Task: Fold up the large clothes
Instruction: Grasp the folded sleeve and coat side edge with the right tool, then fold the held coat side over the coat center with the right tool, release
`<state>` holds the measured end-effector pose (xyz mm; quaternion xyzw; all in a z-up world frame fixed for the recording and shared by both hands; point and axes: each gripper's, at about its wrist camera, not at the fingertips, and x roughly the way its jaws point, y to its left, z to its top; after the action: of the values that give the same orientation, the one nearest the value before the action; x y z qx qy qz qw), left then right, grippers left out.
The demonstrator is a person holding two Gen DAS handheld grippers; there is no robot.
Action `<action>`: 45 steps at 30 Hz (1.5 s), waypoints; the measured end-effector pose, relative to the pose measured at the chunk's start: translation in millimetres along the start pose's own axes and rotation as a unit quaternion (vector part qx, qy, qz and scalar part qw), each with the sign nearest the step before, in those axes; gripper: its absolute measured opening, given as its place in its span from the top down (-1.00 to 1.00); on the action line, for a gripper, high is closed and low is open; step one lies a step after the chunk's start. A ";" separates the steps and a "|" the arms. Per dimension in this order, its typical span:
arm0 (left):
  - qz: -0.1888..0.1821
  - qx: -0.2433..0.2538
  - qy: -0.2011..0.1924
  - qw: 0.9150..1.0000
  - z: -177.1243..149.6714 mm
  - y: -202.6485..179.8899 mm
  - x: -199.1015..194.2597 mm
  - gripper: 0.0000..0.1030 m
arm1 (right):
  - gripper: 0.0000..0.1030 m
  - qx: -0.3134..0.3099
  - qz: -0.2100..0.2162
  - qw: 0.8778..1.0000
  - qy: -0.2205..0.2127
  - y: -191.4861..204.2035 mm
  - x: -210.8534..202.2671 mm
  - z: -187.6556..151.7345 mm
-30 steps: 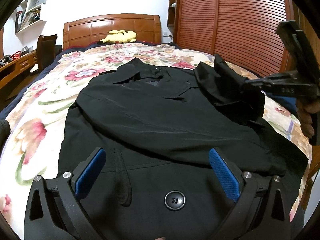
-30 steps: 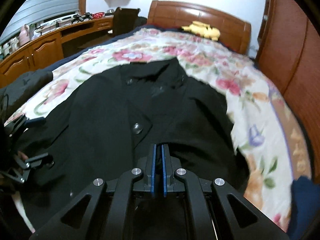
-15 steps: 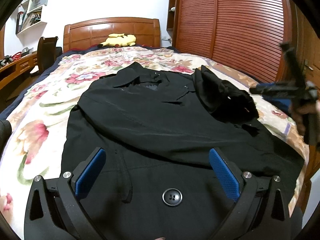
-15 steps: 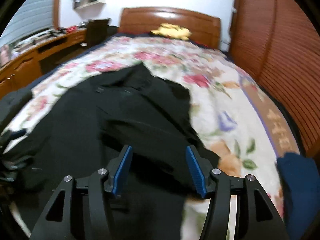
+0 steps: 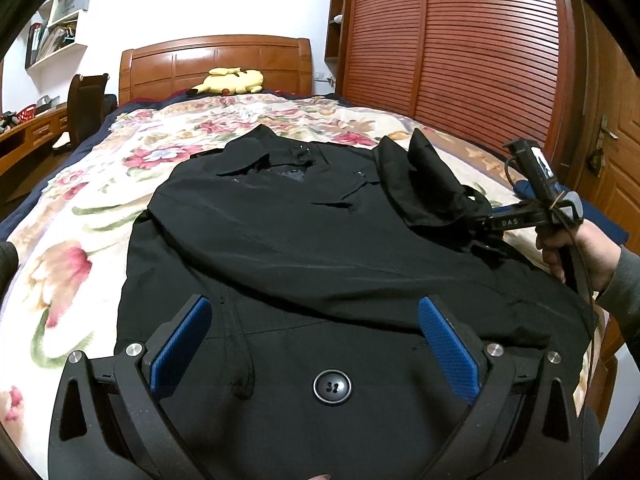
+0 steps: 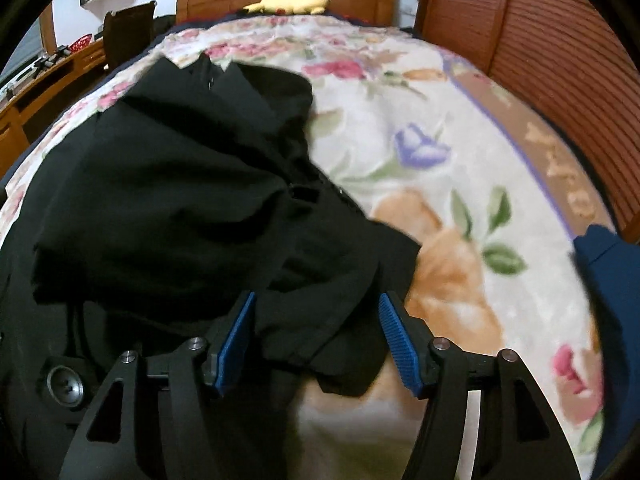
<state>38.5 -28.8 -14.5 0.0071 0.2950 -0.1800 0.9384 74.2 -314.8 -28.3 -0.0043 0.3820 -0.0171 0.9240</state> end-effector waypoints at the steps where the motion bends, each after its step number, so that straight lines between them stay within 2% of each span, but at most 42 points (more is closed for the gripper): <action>1: 0.000 0.000 0.000 1.000 -0.2 0.0 -0.1 -1.00 | -0.25 -0.002 0.001 1.000 0.000 0.4 0.8 -0.3; 2: 0.000 0.001 0.000 1.000 -0.4 0.6 0.2 -1.00 | -0.10 -0.006 0.004 1.000 0.000 1.2 0.7 -0.1; 3: -0.001 0.001 0.000 1.000 -0.3 0.8 -0.3 -1.00 | 0.23 -0.013 0.009 1.000 0.001 3.8 0.3 0.6; 5: -0.001 0.002 -0.001 1.000 -0.7 1.6 -1.4 -1.00 | 0.48 -0.039 -0.011 0.999 0.000 10.7 -4.8 0.4; 6: -0.001 0.001 -0.002 1.000 -0.8 2.6 -2.7 -1.00 | 0.58 -0.045 -0.016 0.999 -0.006 10.3 -9.4 0.1; 8: 0.000 0.001 -0.004 1.000 -1.1 4.5 -6.0 -1.00 | 0.62 -0.048 -0.010 0.998 -0.036 14.9 -26.9 6.7; 14: 0.010 0.002 -0.008 1.000 -5.1 14.7 -18.1 -1.00 | 0.64 -0.084 -0.001 0.988 -0.131 56.4 -87.2 24.8; 19: 0.023 -0.001 -0.014 1.000 -9.0 28.1 -33.3 -1.00 | 0.64 -0.137 0.026 0.975 -0.170 115.1 -117.5 27.5; 24: 0.038 -0.003 -0.018 0.999 -13.0 42.2 -44.6 -1.00 | 0.64 -0.174 0.058 0.967 -0.176 163.0 -121.7 20.8; 33: 0.049 -0.011 -0.026 0.998 -16.2 61.2 -57.3 -1.00 | 0.63 -0.211 0.111 0.958 -0.162 211.8 -122.3 -0.2; 36: 0.048 -0.015 -0.028 0.998 -15.9 64.6 -58.8 -1.00 | 0.52 -0.211 0.131 0.956 -0.156 195.6 -126.8 2.2; 42: 0.051 -0.021 -0.032 0.998 -16.1 71.1 -61.5 -1.00 | 0.19 -0.210 0.158 0.949 -0.171 194.2 -151.9 -2.7; 45: 0.053 -0.025 -0.034 0.998 -15.9 73.7 -62.9 -1.00 | 0.17 -0.209 0.172 0.945 -0.181 189.2 -162.3 -6.8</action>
<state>7.0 63.0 0.5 -0.0072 0.2666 -0.1231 0.9559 -40.1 -120.0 77.4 -0.1351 0.1982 0.2234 0.9448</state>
